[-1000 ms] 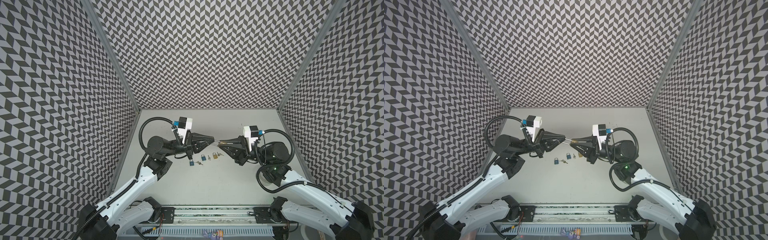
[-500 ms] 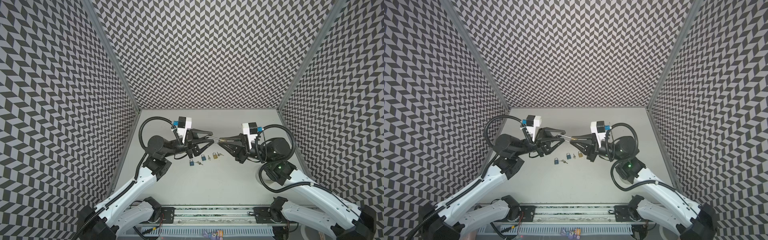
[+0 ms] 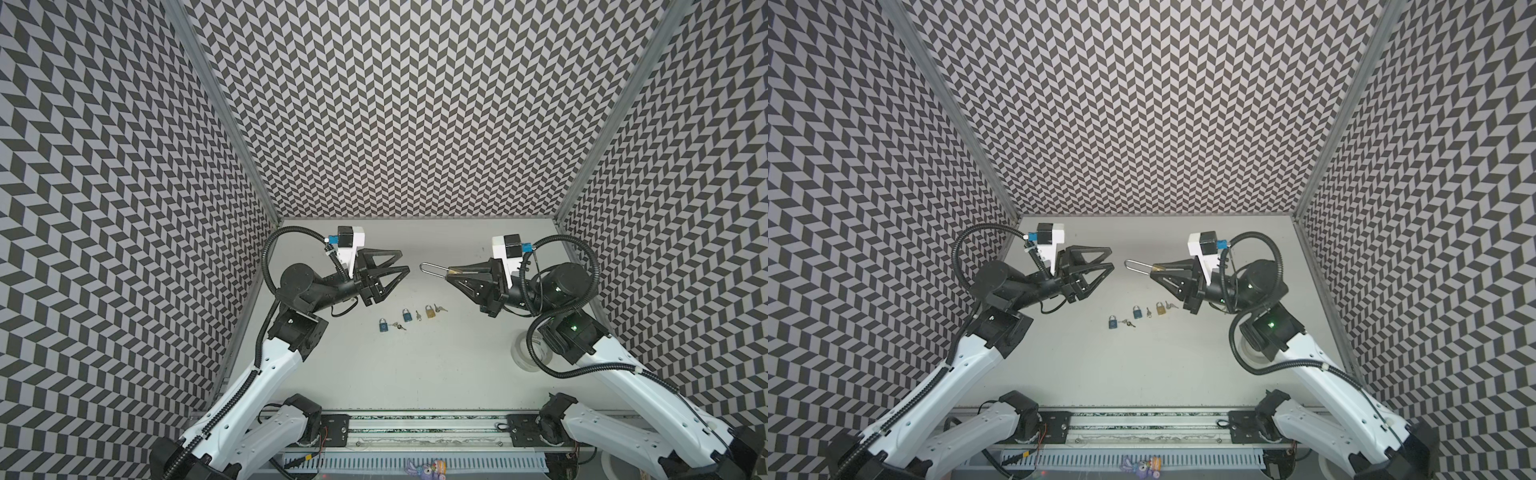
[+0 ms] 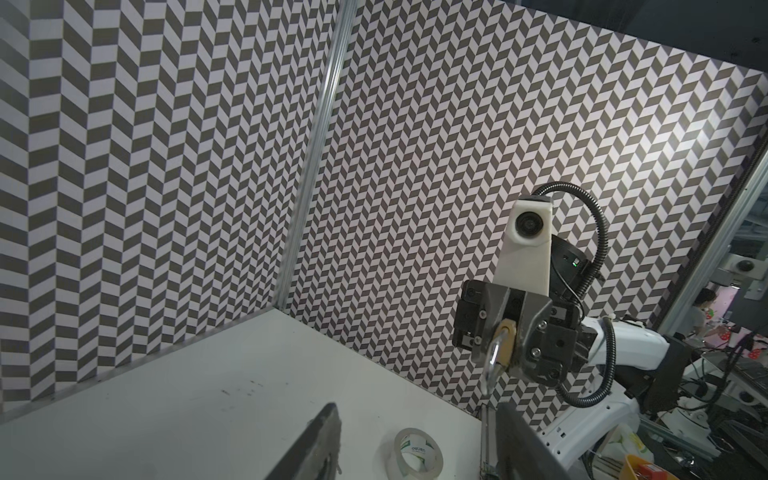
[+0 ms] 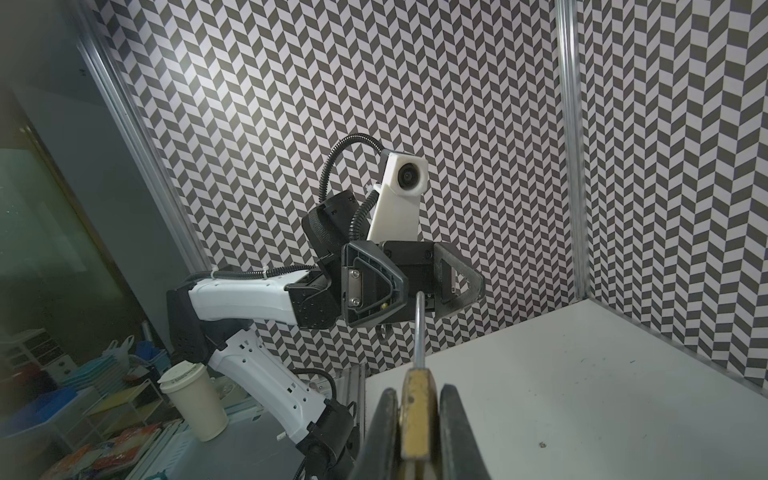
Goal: Lock with the key
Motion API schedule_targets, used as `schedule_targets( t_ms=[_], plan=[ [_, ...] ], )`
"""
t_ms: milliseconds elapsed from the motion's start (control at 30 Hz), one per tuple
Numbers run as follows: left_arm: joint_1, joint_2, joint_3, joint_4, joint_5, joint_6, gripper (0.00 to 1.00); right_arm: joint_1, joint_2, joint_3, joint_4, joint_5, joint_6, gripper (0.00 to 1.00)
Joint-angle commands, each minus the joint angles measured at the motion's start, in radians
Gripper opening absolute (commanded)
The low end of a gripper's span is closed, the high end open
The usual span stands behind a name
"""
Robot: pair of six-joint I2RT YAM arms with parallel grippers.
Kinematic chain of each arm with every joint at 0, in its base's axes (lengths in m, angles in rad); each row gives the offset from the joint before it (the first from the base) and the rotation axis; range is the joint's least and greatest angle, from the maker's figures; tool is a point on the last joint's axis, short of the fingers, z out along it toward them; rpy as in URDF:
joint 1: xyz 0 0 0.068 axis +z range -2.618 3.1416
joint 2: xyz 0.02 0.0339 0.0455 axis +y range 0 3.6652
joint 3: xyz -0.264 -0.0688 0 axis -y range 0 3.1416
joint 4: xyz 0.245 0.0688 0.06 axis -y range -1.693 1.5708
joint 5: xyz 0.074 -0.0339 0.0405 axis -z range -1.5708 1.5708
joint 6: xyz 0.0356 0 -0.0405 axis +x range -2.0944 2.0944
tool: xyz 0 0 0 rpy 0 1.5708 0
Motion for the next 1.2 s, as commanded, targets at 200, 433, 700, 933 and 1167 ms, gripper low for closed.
schedule_targets(
  t_ms=[200, 433, 700, 933, 1167],
  plan=[
    [0.02, -0.033, 0.035, -0.123, 0.014, 0.083, 0.62, -0.1, 0.078, 0.043, 0.073, -0.349, 0.113, 0.0],
    [0.015, 0.003, 0.039, -0.088, 0.126, 0.082, 0.62, -0.101, 0.086, 0.071, 0.029, -0.415, 0.075, 0.0],
    [-0.044, 0.011, 0.042, -0.072, 0.184, 0.122, 0.69, -0.1, 0.09, 0.076, -0.001, -0.397, 0.054, 0.0],
    [-0.088, 0.029, 0.051, -0.079, 0.182, 0.134, 0.7, -0.102, 0.097, 0.063, 0.036, -0.416, 0.083, 0.0],
    [-0.115, 0.052, 0.06, -0.066, 0.181, 0.134, 0.58, -0.099, 0.109, 0.061, 0.019, -0.428, 0.079, 0.0]
  ],
)
